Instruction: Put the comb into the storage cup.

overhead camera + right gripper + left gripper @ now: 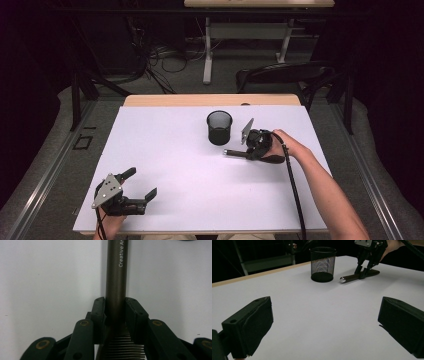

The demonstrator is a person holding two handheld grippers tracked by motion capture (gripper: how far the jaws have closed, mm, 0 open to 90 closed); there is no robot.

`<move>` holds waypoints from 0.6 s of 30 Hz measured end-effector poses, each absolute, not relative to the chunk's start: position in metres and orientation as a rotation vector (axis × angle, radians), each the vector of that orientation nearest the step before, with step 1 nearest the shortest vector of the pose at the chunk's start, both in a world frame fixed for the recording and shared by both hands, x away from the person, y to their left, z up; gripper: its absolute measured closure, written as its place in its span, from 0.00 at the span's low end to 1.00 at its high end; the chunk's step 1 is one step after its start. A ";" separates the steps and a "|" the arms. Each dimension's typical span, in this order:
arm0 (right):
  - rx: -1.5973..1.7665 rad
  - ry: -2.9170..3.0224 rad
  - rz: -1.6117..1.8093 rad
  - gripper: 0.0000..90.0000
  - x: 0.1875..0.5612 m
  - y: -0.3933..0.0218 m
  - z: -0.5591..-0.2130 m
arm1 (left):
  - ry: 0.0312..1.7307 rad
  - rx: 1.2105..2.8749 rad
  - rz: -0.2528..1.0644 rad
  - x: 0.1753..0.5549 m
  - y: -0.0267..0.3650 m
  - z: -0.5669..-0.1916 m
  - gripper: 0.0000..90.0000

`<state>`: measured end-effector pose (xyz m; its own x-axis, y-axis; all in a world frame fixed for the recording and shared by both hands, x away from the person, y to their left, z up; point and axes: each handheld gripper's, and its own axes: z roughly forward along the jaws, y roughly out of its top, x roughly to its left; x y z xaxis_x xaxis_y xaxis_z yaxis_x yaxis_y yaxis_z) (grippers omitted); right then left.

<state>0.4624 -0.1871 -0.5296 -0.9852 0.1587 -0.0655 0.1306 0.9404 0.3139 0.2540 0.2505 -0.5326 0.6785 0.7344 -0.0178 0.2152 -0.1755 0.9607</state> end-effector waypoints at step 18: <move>0.212 3.022 0.432 0.81 0.464 -0.186 -0.528 | 0.770 1.724 0.552 0.254 0.251 -0.532 0.00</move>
<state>0.4640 -0.1858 -0.5276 -0.9871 0.1483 -0.0603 0.1255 0.9505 0.2842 0.2538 0.2506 -0.5324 0.6783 0.7345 -0.0201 0.2169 -0.1741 0.9605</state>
